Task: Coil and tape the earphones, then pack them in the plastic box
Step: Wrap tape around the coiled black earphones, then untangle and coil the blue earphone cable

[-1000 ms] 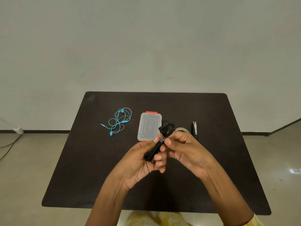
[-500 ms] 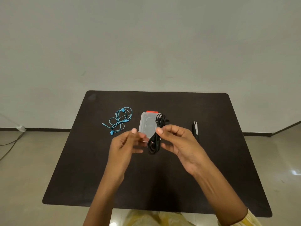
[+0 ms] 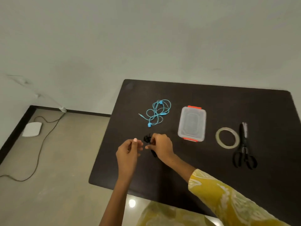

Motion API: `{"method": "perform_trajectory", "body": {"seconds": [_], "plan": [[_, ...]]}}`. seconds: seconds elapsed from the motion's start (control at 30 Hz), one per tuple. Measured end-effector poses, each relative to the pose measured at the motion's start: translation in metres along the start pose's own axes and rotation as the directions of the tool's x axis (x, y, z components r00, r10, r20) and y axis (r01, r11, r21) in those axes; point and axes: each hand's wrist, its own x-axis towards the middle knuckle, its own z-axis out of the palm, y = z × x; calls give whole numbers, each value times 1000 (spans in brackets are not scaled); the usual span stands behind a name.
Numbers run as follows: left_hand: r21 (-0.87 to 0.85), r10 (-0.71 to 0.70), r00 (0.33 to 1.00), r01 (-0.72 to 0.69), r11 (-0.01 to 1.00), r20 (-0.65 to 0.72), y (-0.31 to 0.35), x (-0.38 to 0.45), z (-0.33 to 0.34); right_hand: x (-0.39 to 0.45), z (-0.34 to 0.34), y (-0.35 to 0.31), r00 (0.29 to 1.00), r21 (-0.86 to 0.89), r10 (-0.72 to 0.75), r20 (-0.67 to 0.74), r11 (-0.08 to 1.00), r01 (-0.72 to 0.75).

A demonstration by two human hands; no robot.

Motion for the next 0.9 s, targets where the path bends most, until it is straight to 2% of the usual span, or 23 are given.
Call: {"method": "perform_trajectory", "body": {"seconds": [0.13,0.23,0.33,0.47,0.53,0.6,0.67,0.73,0.8,0.9], "plan": [[23,-38,999,38,999,-10,-14,24,-28,32,48,-25,992,-197,-82,100,975,101],[19,-75,997,75,997,-5,-23,42,-45,46,73,-38,982,-259,-119,146,954,154],[15,-93,996,93,996,13,-30,56,-56,52,82,-42,986,-245,-91,142,961,124],[-28,-111,992,113,993,53,-32,68,-60,66,61,-31,998,-93,1,-66,996,-7],[-47,-120,990,123,991,74,-30,76,-60,87,41,-20,982,-36,20,-190,999,-27],[-59,-112,989,119,991,99,-31,83,-58,113,22,-10,958,-53,7,-286,998,-23],[-62,-118,986,126,990,121,-28,81,-54,133,12,-1,970,-148,12,-243,988,-49],[-67,-118,982,129,989,150,-27,79,-48,145,11,6,991,-246,83,-104,963,-106],[-69,-117,979,131,989,169,-27,80,-47,152,16,10,992,-347,120,41,933,-98],[-67,-79,970,96,993,229,-28,94,-47,159,24,12,993,-446,115,12,890,-97]]}}
